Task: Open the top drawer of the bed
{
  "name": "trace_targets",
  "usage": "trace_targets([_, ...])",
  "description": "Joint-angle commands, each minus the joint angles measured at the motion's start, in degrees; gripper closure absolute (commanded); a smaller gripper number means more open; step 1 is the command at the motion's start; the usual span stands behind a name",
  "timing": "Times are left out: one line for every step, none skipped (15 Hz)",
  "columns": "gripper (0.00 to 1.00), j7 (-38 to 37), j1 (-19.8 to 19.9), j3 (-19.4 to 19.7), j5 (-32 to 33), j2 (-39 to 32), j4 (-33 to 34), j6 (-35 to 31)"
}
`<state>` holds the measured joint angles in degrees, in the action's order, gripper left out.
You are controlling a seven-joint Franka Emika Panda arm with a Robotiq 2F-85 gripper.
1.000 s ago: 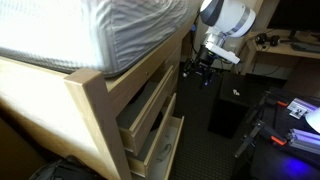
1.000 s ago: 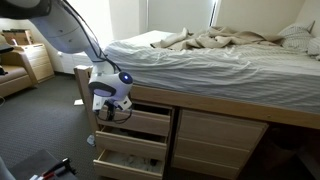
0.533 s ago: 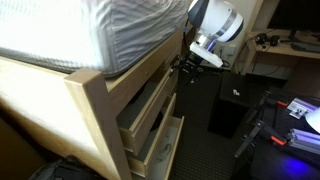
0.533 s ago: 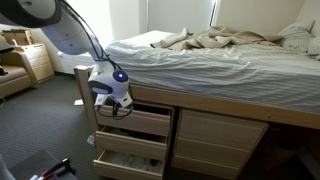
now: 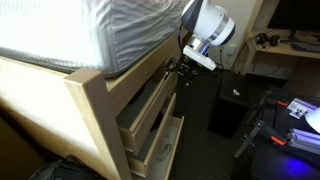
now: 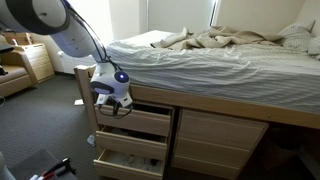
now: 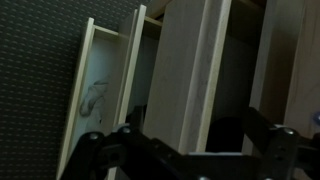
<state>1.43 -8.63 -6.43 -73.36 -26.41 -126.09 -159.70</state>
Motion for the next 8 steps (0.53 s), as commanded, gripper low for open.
trace_targets([0.00,1.17,-0.11,-0.26,-2.28,-6.30,5.26,-3.44])
trace_targets([0.00,2.01,-0.15,-0.58,-3.18,-7.42,6.41,-4.96])
trace_targets([0.00,2.59,-0.20,-0.84,-3.66,-8.50,7.61,-6.28])
trace_targets([0.00,2.97,-0.12,-1.15,-4.44,-9.39,8.63,-7.42])
trace_targets([0.00,3.71,0.13,-1.71,-5.39,-9.29,8.76,-7.91])
trace_targets([0.00,1.27,-0.08,-0.61,-2.50,-7.96,6.80,-5.70])
trace_targets([0.00,1.71,-0.08,-0.86,-3.07,-8.64,7.62,-6.28])
trace_targets([0.00,1.80,-0.09,-1.02,-3.25,-8.92,7.98,-6.59])
